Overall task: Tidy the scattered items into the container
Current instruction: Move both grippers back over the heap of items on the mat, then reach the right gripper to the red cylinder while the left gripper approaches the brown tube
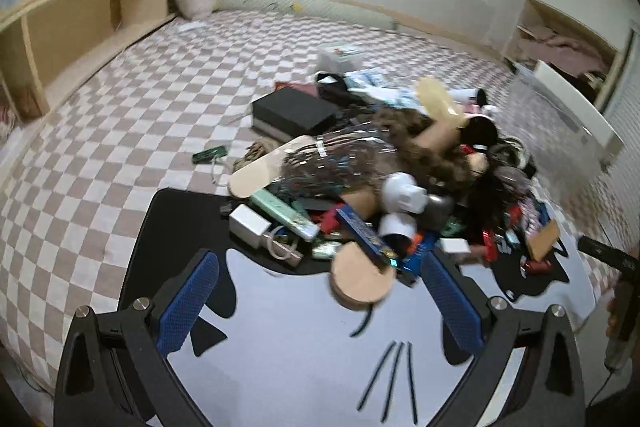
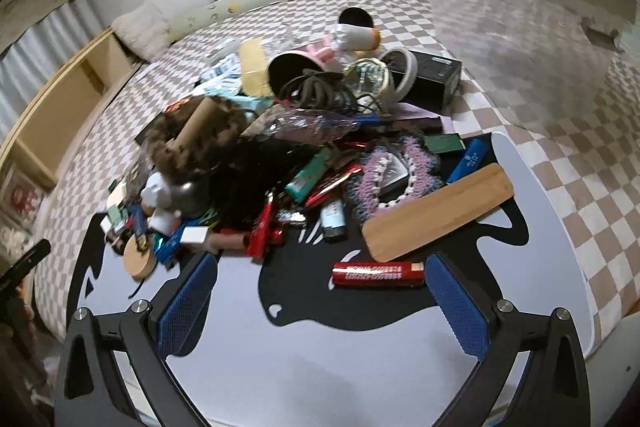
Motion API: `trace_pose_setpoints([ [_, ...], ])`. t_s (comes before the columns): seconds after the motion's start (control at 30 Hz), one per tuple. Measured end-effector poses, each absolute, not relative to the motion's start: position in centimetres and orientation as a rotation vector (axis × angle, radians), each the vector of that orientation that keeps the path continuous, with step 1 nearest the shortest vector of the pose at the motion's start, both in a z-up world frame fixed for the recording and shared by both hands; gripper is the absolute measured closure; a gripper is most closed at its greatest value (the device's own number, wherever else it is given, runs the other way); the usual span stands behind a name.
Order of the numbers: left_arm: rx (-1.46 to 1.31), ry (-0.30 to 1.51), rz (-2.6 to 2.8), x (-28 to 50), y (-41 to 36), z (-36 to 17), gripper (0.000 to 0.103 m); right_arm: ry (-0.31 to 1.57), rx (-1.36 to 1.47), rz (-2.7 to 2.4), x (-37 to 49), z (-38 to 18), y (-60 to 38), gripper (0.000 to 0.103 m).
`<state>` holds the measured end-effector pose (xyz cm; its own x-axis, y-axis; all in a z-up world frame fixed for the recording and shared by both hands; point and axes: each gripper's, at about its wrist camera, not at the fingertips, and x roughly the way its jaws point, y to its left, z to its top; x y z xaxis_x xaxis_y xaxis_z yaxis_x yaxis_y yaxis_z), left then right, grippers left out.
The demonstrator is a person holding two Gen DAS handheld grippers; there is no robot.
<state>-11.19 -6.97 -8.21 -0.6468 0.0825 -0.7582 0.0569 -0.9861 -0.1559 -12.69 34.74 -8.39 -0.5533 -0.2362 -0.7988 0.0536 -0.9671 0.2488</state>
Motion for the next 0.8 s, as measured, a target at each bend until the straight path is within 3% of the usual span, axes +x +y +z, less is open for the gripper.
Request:
trace_pose_setpoints([
  [0.47,-1.494,-0.496,2.745,-18.4,-9.2,-13.7,0.002,-0.347,1.528,-2.58,-14.8,-12.9,36.7,0.0],
  [0.8,-1.567,-0.521,2.752,-21.3,-9.8,-16.4,0.003,-0.323,1.591,-2.551,-15.7,-14.6,36.7,0.0],
])
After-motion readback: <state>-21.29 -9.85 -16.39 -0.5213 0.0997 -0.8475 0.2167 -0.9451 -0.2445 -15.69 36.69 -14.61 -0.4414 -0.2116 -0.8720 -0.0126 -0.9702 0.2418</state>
